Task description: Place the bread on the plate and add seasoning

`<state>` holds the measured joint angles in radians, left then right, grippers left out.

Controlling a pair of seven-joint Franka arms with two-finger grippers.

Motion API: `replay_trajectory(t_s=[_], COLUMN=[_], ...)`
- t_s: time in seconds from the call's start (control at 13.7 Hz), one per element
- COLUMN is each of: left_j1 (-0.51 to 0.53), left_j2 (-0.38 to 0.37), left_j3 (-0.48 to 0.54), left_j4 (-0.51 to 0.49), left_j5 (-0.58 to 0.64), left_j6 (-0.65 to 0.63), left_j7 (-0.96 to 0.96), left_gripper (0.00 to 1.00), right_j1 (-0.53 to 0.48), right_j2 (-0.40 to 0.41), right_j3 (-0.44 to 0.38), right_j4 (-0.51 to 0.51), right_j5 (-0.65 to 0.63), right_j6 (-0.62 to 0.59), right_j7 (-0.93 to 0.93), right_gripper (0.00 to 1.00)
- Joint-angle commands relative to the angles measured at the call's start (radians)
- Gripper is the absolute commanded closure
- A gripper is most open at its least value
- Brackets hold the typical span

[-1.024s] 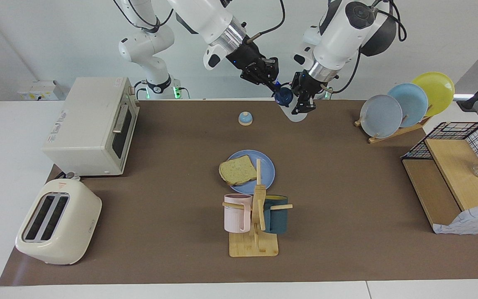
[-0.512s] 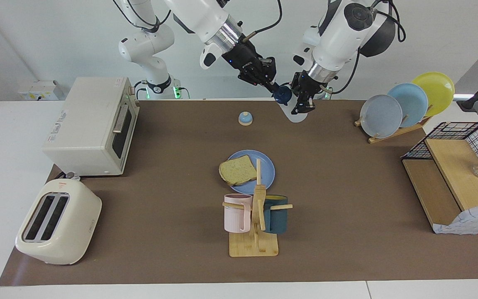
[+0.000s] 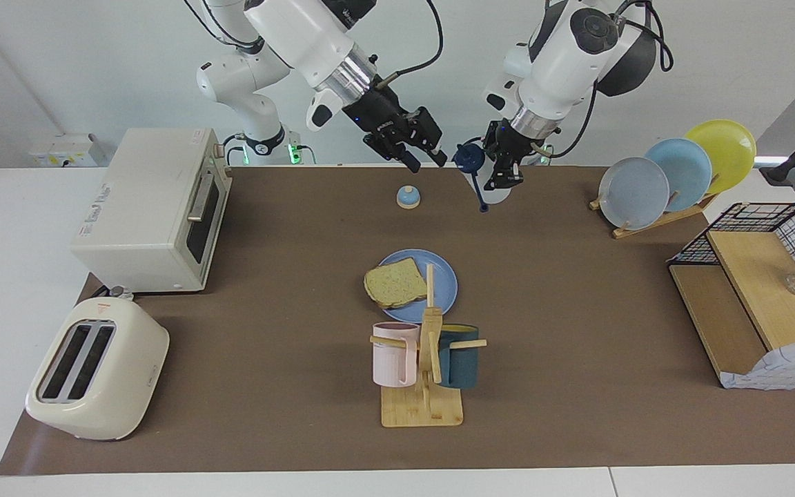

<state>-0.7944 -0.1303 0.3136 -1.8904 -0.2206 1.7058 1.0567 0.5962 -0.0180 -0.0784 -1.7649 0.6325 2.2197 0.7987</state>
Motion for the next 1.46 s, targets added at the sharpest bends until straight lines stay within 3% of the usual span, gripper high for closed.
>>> replay_trajectory(t_s=[0.0,0.44,0.88,1.17,1.39], left_j1=[-0.002,-0.006,-0.008,-0.012,-0.040], left_j2=[-0.028,-0.019,0.009,0.070,0.133], left_j3=[0.006,0.006,0.006,0.006,0.004], left_j4=[-0.021,-0.018,-0.007,0.030,0.060], left_j5=[0.014,0.130,0.222,0.259,0.309], left_j6=[-0.003,0.046,0.061,0.075,0.086], left_j7=[0.011,-0.009,-0.035,-0.078,-0.118], left_gripper=[1.00,1.00,1.00,1.00,1.00], right_j1=[-0.059,-0.225,-0.432,-0.535,-0.571], right_j2=[-0.023,0.023,0.013,0.009,0.023], right_j3=[0.003,0.000,0.014,0.109,0.117], right_j4=[-0.024,0.169,0.179,0.177,0.180], right_j5=[-0.107,-0.509,-0.579,-0.646,-0.659], right_j6=[-0.066,-0.496,-0.696,-0.726,-0.729], right_j7=[-0.112,-0.407,-0.656,-0.704,-0.725], right_gripper=[0.00,0.00,0.00,0.00,0.00])
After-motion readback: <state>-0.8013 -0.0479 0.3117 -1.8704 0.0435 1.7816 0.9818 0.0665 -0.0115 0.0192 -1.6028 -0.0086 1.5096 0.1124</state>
